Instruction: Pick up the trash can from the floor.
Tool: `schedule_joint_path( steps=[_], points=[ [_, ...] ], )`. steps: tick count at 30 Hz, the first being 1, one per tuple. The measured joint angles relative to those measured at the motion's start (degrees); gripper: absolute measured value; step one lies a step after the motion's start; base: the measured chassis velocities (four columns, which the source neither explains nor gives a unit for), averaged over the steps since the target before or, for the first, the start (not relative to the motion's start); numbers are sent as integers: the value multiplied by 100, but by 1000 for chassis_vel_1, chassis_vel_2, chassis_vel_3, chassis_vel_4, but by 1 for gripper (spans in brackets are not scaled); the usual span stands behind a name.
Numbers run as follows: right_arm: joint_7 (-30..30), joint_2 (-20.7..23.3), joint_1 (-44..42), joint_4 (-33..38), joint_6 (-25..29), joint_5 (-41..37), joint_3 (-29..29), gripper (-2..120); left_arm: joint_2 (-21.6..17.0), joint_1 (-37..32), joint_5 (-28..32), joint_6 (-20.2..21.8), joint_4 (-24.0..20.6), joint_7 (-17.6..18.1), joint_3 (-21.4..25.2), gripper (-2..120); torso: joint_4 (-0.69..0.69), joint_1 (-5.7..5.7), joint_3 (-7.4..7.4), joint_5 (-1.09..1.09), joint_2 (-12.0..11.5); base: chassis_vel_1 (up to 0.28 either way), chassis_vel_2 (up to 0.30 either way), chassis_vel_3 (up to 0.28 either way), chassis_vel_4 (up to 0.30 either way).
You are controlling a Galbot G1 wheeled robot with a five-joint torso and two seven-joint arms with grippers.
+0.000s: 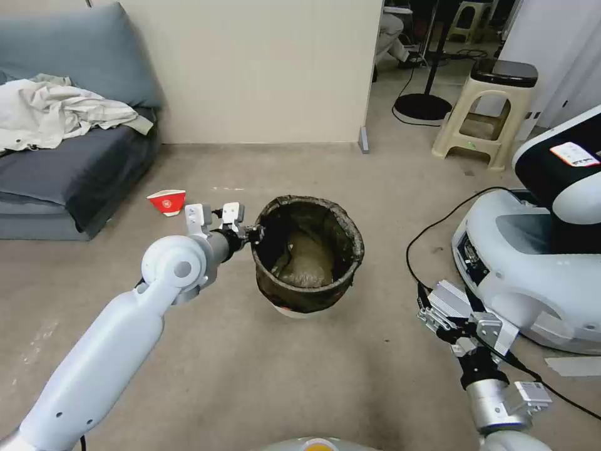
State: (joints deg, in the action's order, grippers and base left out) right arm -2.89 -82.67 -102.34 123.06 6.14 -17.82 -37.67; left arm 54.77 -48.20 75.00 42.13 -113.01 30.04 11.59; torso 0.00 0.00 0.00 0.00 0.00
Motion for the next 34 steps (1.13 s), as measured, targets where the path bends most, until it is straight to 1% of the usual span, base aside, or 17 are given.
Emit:
schedule_joint_path(
  steps=[10,34],
  points=[
    [0,-23,4,0,6,1,6,100,-29,-50,95,0,-80,1,158,6,0,0,0,0,0,0,0,0,0],
    [-35,-83,-71,64,73,63,9,100,1,-166,102,0,-198,-2,242,6,-1,0,0,0,0,0,0,0,0]
  ],
)
